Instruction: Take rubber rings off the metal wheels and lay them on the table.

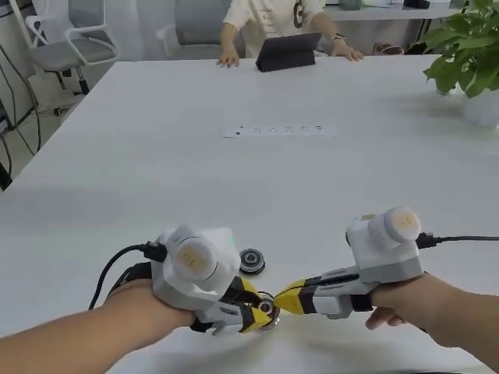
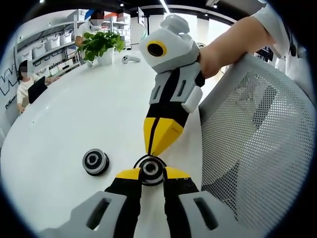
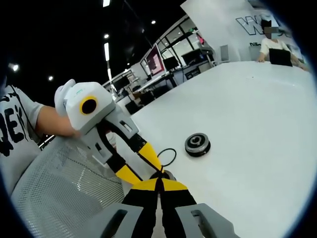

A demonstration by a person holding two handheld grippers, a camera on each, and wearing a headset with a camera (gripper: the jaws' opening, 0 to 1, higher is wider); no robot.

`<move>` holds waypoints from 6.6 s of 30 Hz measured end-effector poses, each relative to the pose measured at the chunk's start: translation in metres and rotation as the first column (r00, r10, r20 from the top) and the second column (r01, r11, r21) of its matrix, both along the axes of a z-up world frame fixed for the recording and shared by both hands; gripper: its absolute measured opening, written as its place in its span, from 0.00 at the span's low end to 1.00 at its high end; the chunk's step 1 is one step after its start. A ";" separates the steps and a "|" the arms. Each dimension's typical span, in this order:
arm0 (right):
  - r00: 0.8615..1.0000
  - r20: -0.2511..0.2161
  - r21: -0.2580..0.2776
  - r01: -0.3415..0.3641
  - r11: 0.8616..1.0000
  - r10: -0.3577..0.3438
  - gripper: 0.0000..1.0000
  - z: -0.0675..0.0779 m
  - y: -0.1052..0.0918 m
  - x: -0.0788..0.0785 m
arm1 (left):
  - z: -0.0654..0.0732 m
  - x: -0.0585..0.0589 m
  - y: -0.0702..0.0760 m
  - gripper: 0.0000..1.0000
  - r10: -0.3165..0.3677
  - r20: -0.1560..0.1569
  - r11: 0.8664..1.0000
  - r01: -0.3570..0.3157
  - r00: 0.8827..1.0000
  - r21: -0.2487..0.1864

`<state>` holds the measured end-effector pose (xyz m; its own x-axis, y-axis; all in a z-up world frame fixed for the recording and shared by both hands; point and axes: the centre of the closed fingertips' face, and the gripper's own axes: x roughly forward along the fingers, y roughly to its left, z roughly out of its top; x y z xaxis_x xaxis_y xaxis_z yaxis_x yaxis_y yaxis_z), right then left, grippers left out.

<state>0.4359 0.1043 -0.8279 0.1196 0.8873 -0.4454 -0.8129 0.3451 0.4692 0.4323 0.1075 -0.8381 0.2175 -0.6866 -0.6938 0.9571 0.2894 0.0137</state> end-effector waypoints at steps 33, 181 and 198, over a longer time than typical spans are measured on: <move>0.999 -0.005 0.072 0.044 0.996 -0.044 0.00 0.025 0.001 0.012 | 0.050 0.006 0.040 0.36 0.120 -0.009 0.986 -0.120 0.993 -0.114; 0.975 0.172 -0.097 0.159 0.983 -0.141 0.19 0.017 -0.016 0.054 | 0.052 0.052 0.062 0.56 0.186 0.001 0.975 -0.184 0.983 -0.126; 0.974 0.200 -0.134 0.136 0.982 -0.108 0.21 0.002 -0.023 0.060 | 0.034 0.066 0.051 0.52 0.155 -0.011 0.984 -0.155 0.988 -0.091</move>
